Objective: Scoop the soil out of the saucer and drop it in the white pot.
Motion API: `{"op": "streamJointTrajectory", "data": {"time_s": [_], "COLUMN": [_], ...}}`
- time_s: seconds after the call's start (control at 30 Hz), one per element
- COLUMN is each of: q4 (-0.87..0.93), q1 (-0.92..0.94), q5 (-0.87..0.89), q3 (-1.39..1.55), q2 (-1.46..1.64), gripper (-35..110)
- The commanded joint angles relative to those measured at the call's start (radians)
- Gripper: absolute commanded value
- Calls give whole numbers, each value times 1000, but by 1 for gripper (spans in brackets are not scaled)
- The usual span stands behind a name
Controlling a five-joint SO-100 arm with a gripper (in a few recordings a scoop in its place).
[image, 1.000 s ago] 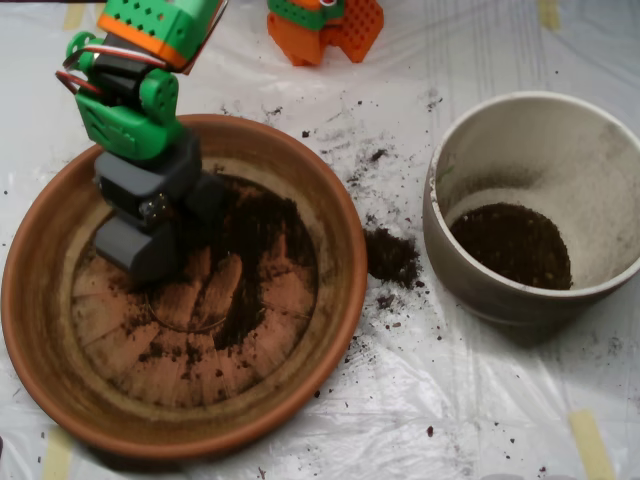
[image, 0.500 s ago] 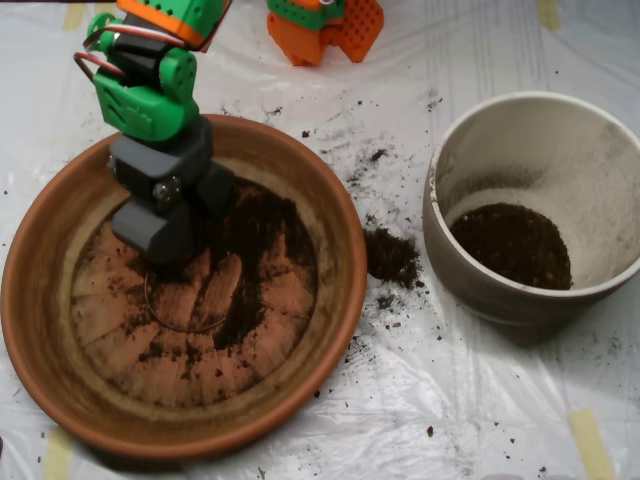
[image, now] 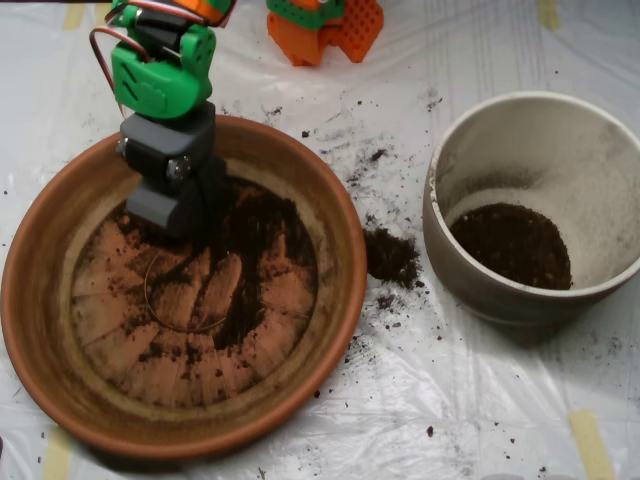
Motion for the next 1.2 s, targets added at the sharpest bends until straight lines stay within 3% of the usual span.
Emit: {"op": "streamJointTrajectory", "data": {"time_s": [0.0,0.27,0.63,1.17], "q4": [-71,-17,288,520], "q1": [-14,-127,-422,-831], "q5": [-38,-55,-9,-5], "q3": [52,48,-123,-611], "q2": [170,439,701,453], "gripper": [0,-1,-1,-1]}}
